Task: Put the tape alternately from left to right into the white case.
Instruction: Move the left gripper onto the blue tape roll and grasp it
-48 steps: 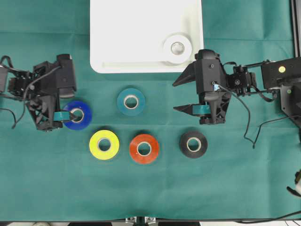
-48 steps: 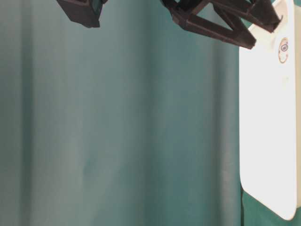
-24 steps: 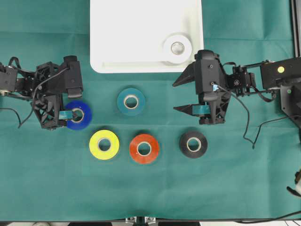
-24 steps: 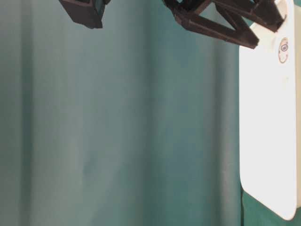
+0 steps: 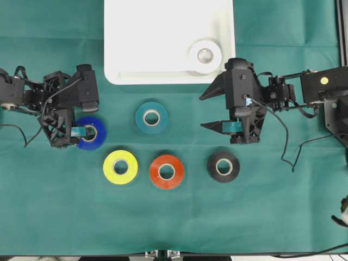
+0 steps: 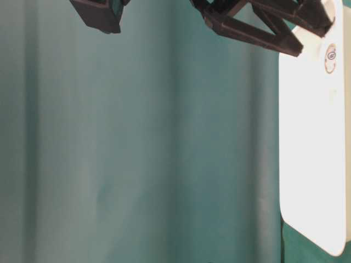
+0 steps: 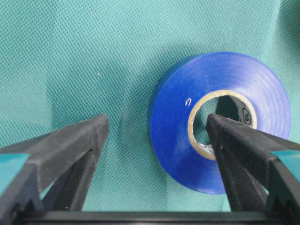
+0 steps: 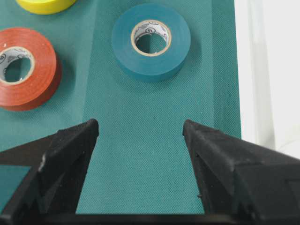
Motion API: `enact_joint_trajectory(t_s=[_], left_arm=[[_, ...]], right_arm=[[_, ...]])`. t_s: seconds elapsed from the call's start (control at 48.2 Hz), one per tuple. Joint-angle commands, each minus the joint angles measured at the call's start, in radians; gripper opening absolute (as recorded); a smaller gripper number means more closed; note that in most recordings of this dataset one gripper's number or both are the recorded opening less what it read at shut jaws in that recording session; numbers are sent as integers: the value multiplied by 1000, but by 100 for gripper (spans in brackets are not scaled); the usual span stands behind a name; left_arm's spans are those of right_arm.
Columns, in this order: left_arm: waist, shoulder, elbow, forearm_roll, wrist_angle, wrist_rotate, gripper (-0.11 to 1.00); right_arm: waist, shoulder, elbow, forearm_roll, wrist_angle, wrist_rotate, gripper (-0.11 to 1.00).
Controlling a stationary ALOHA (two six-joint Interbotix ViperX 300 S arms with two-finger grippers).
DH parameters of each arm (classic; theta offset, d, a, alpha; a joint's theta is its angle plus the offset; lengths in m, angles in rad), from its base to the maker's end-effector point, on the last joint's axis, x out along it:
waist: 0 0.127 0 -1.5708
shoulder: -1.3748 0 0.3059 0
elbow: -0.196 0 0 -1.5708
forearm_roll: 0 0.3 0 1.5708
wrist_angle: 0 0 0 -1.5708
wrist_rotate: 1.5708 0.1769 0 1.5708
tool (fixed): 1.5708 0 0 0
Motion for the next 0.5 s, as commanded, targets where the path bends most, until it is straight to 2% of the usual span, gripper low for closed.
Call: enact_joint_trajectory(t_s=[0.0,0.166,0.228,0.477], left_arm=[[2,-8,-21,2,-5,2,41],[-2,-17,-29,2,2,2,7],[-3,-18,-31,2,5,2,-1],[-5,-18,-31,2,29,2,-3]], right_arm=[[3,-8,-8,3,-8,2,80],[3,-6,-8,3,-8,2,80],[3,-8,-8,3,-9,2,80],[3,-8,-9,3,-8,2,80]])
